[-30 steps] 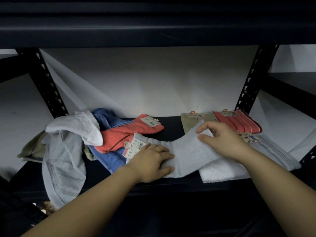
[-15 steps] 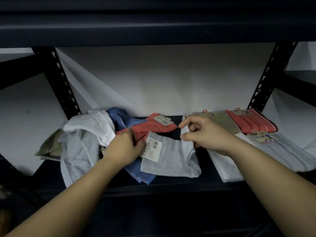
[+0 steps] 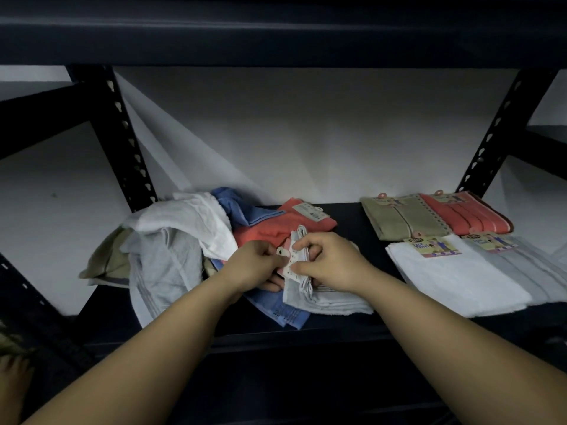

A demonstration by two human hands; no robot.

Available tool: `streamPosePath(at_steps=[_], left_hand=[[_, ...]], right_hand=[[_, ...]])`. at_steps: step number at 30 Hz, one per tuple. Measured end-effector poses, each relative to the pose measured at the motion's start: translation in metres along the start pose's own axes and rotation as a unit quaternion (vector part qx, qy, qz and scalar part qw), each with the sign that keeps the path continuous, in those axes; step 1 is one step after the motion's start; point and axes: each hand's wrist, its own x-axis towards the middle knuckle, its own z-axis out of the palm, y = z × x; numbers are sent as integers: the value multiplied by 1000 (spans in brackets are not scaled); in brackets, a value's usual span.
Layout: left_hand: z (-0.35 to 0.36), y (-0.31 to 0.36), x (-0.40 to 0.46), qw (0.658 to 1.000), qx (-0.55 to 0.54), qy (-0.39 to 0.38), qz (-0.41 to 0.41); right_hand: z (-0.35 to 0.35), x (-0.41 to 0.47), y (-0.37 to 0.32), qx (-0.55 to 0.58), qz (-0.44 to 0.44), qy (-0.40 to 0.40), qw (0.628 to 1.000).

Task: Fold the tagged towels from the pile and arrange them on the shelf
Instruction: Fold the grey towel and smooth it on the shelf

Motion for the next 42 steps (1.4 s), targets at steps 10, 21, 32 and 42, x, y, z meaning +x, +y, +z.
streamPosePath(at_steps=[10,21,32,42], left_hand=[[1,10,0,994,-105,-22,14],[24,41,12,978,-158,-39,132],[53,66,24,964,-132,-158,171],[138,104,20,939,-292,-84,161]], right_hand=[[9,-21,10,-18,-42,33,998],[-13,-43,11,78,-117,137,980],[-102,-61,26,297,-37,110,948],[-148,-97,78,316,91,106,938]])
